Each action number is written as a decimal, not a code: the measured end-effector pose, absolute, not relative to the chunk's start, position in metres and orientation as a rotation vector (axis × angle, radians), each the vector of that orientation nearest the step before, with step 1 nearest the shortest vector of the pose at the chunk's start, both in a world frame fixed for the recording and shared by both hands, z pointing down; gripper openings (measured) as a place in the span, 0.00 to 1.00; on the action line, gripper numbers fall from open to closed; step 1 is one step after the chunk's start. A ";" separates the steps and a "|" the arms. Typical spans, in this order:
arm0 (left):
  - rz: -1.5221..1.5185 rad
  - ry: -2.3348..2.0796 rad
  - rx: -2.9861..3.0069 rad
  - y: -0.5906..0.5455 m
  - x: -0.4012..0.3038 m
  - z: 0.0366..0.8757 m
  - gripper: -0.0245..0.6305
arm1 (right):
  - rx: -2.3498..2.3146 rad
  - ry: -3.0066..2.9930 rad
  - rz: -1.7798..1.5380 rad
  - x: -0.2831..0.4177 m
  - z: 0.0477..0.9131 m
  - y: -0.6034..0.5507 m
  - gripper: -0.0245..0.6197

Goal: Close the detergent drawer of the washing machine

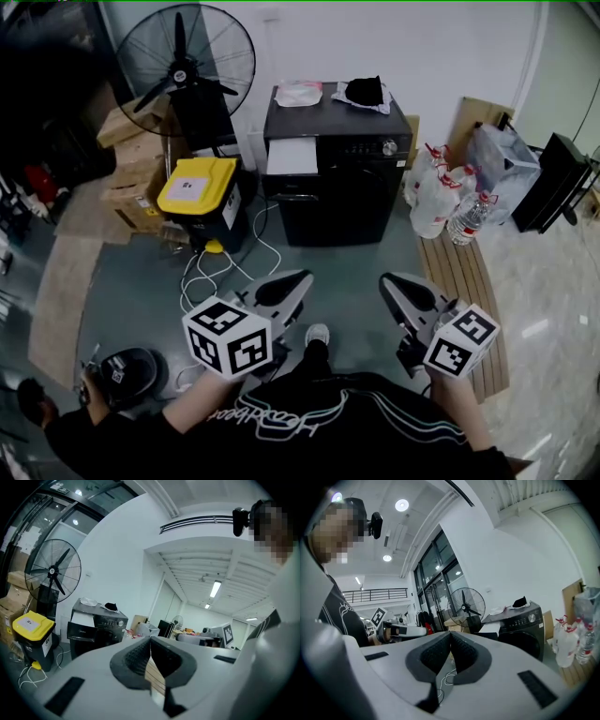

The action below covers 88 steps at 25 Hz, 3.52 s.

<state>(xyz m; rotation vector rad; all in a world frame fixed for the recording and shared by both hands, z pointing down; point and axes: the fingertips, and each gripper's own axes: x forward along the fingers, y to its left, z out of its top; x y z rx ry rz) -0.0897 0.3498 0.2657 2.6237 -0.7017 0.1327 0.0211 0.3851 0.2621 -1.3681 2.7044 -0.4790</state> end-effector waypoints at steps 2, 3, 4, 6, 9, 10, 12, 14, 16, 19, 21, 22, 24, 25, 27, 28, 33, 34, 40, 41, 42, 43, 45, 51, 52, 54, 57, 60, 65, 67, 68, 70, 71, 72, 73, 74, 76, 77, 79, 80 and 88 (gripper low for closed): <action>0.133 -0.702 2.612 0.332 -0.089 0.269 0.07 | -1.369 2.704 -0.489 0.022 0.264 0.368 0.08; 0.135 -0.701 2.606 0.323 -0.089 0.271 0.07 | -1.370 2.702 -0.495 0.023 0.265 0.359 0.08; 0.137 -0.700 2.599 0.313 -0.089 0.273 0.07 | -1.370 2.700 -0.502 0.024 0.266 0.349 0.08; 0.140 -0.701 2.584 0.293 -0.088 0.277 0.07 | -1.372 2.697 -0.522 0.027 0.268 0.329 0.08; 0.144 -0.698 2.554 0.259 -0.086 0.284 0.07 | -1.379 2.695 -0.562 0.030 0.275 0.296 0.08; 0.148 -0.695 2.544 0.247 -0.085 0.287 0.07 | -1.383 2.692 -0.577 0.031 0.278 0.285 0.08; 0.157 -0.693 2.526 0.222 -0.083 0.295 0.07 | -1.390 2.686 -0.609 0.034 0.284 0.261 0.08; 0.166 -0.694 2.509 0.197 -0.081 0.303 0.07 | -1.397 2.684 -0.645 0.037 0.291 0.238 0.08; 0.178 -0.699 2.491 0.171 -0.078 0.311 0.07 | -1.408 2.683 -0.683 0.041 0.299 0.214 0.08; 0.199 -0.712 2.462 0.131 -0.074 0.326 0.07 | -1.418 2.680 -0.741 0.047 0.311 0.177 0.08; 0.211 -0.723 2.444 0.106 -0.072 0.337 0.07 | -1.423 2.677 -0.776 0.051 0.321 0.153 0.08; 0.217 -0.728 2.435 0.094 -0.072 0.343 0.07 | -1.426 2.677 -0.792 0.053 0.325 0.142 0.08; 0.230 -0.738 2.420 0.072 -0.071 0.353 0.07 | -1.434 2.676 -0.822 0.057 0.334 0.119 0.08; 0.236 -0.743 2.414 0.061 -0.071 0.358 0.07 | -1.438 2.674 -0.834 0.059 0.338 0.108 0.08; 0.249 -0.755 2.405 0.040 -0.070 0.367 0.07 | -1.443 2.668 -0.855 0.064 0.345 0.087 0.08; 0.255 -0.760 2.403 0.031 -0.070 0.371 0.07 | -1.444 2.665 -0.864 0.065 0.349 0.077 0.08; 0.282 -0.792 2.390 -0.010 -0.074 0.394 0.07 | -1.442 2.667 -0.901 0.066 0.366 0.041 0.08; 0.286 -0.801 2.385 -0.016 -0.075 0.398 0.07 | -1.440 2.669 -0.905 0.066 0.368 0.036 0.08; 0.331 -0.859 2.355 -0.042 -0.082 0.427 0.07 | -1.441 2.676 -0.918 0.067 0.377 0.014 0.08; 0.341 -0.867 2.355 -0.046 -0.082 0.431 0.07 | -1.440 2.675 -0.924 0.067 0.379 0.011 0.08; 0.349 -0.876 2.355 -0.050 -0.083 0.435 0.07 | -1.436 2.674 -0.934 0.068 0.381 0.008 0.08; 0.357 -0.887 2.354 -0.053 -0.084 0.440 0.07 | -1.429 2.671 -0.948 0.068 0.384 0.005 0.08; 0.368 -0.913 2.339 -0.060 -0.085 0.449 0.07 | -1.408 2.663 -0.981 0.070 0.388 -0.001 0.08; 0.427 -0.966 2.300 -0.077 -0.083 0.474 0.07 | -1.366 2.665 -1.026 0.079 0.394 -0.025 0.08; 0.435 -0.977 2.291 -0.079 -0.083 0.478 0.07 | -1.360 2.669 -1.034 0.081 0.396 -0.029 0.08; 0.458 -1.001 2.274 -0.085 -0.083 0.487 0.07 | -1.349 2.674 -1.051 0.084 0.399 -0.037 0.08; 0.493 -1.036 2.255 -0.093 -0.083 0.499 0.07 | -1.331 2.685 -1.080 0.090 0.404 -0.048 0.08; 0.506 -1.067 2.226 -0.098 -0.083 0.509 0.07 | -1.318 2.704 -1.106 0.099 0.409 -0.059 0.08; 0.533 -1.114 2.190 -0.104 -0.083 0.524 0.07 | -1.303 2.721 -1.149 0.107 0.418 -0.071 0.08; 0.543 -1.130 2.190 -0.105 -0.084 0.526 0.07 | -1.287 2.734 -1.165 0.106 0.422 -0.073 0.08; 0.542 -1.135 2.189 -0.106 -0.084 0.527 0.07 | -1.279 2.737 -1.175 0.105 0.424 -0.074 0.08; 0.538 -1.143 2.184 -0.109 -0.085 0.527 0.07 | -1.264 2.742 -1.193 0.103 0.426 -0.075 0.08; 0.536 -1.148 2.181 -0.110 -0.085 0.528 0.07 | -1.255 2.748 -1.201 0.102 0.428 -0.075 0.08; 0.536 -1.153 2.177 -0.111 -0.085 0.528 0.07 | -1.246 2.755 -1.207 0.101 0.429 -0.075 0.08; 0.535 -1.158 2.174 -0.112 -0.086 0.528 0.07 | -1.238 2.761 -1.211 0.101 0.429 -0.076 0.08; 0.534 -1.163 2.171 -0.112 -0.086 0.529 0.07 | -1.231 2.766 -1.214 0.101 0.430 -0.077 0.08; 0.534 -1.173 2.167 -0.114 -0.086 0.529 0.07 | -1.224 2.769 -1.219 0.102 0.430 -0.079 0.08; 0.535 -1.178 2.164 -0.115 -0.086 0.529 0.07 | -1.224 2.769 -1.222 0.104 0.431 -0.079 0.08; 0.534 -1.187 2.158 -0.116 -0.085 0.530 0.07 | -1.224 2.772 -1.229 0.107 0.432 -0.080 0.08; 0.533 -1.191 2.155 -0.117 -0.085 0.530 0.07 | -1.223 2.773 -1.234 0.108 0.434 -0.080 0.08; 0.496 -1.205 2.128 -0.120 -0.082 0.529 0.07 | -1.205 2.753 -1.274 0.113 0.440 -0.087 0.08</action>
